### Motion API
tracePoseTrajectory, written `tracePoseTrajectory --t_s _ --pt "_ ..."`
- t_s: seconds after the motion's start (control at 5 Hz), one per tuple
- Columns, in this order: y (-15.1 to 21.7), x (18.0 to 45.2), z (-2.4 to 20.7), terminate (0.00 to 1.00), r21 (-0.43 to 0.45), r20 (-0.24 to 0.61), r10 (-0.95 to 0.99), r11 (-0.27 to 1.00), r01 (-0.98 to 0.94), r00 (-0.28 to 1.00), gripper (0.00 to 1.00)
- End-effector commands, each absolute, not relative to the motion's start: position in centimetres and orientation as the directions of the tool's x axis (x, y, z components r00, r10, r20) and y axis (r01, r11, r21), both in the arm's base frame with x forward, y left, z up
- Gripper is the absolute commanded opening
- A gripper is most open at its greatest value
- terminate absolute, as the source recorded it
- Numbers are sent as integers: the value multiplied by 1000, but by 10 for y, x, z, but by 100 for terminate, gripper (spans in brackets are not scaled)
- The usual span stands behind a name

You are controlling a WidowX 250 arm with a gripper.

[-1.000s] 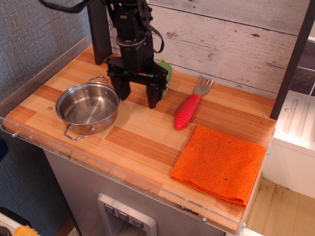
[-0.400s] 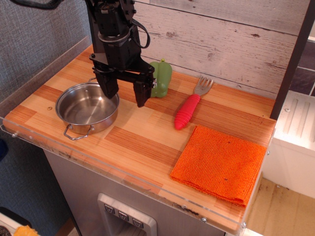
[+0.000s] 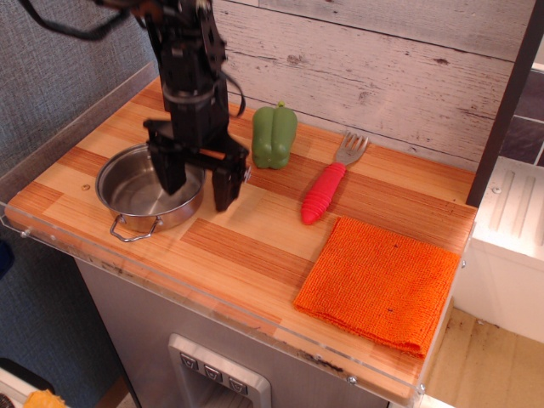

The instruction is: Place the metal pot on top of the orange cloth.

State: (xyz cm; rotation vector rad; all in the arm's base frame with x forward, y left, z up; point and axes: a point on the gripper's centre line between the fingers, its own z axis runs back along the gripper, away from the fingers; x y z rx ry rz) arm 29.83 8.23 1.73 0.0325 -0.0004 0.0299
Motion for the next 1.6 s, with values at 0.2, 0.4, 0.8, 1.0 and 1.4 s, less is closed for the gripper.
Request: tracePoseTrajectory --t_s 0.2,0.4,0.8,1.0,1.4 --pt "74 299 40 0 62 79 20 998 -25 997 0" --pt "62 287 70 0 72 142 85 993 -96 986 0" --pt "-17 275 96 0 45 194 -102 994 95 976 0" --pt "-65 279 88 0 32 194 -274 961 273 942 0" --pt "-123 268 79 0 58 186 -478 878 476 859 0"
